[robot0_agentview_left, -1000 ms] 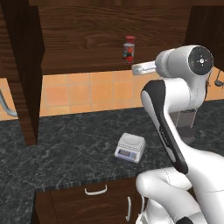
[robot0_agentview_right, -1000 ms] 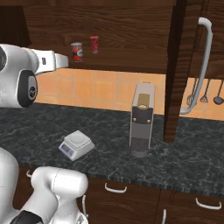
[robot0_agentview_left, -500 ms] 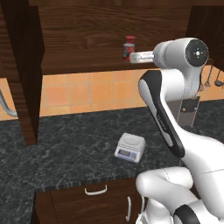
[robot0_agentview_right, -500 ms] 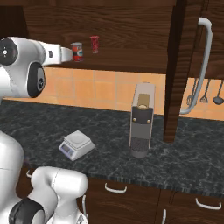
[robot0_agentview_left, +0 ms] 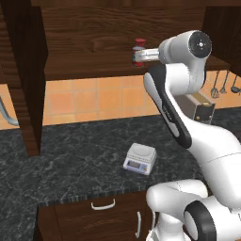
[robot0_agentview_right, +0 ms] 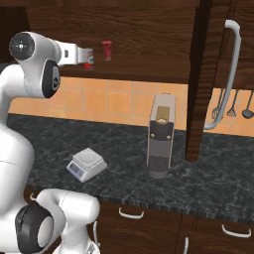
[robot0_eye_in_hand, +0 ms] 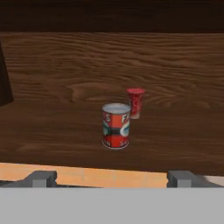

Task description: Pick the canned food and place it on the digital scale for weighing, and close the cabinet.

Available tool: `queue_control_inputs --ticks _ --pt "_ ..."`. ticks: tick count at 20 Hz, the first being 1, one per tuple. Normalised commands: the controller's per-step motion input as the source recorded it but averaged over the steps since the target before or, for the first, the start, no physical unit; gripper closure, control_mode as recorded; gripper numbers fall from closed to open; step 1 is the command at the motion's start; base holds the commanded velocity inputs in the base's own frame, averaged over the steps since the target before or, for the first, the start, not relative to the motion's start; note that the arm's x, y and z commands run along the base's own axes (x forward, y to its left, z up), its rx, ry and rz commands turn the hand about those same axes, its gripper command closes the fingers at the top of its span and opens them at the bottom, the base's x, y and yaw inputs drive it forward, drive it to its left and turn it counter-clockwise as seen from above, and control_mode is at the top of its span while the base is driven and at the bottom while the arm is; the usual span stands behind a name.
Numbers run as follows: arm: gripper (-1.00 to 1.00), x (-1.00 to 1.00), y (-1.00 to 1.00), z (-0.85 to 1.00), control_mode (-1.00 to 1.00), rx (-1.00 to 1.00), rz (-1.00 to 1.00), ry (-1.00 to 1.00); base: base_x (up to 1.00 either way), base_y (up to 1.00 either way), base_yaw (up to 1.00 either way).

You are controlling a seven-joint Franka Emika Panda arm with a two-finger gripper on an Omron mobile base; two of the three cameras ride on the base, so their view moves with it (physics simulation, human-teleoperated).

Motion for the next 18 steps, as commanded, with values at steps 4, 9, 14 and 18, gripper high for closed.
queue_control_inputs --ticks 4,9,14,18 --pt "-1.00 0.38 -0.01 -0.10 -1.00 0.00 0.02 0.07 0.00 0.00 0.00" --pt "-1.00 0.51 0.00 -0.18 -1.00 0.00 0.00 0.02 0.00 0.00 0.00" --pt "-1.00 0.61 0.00 -0.02 -1.00 0.00 0.00 0.12 0.00 0.00 0.00" --pt "-1.00 0.57 0.00 0.00 -1.00 0.00 0.00 0.03 0.00 0.00 0.00"
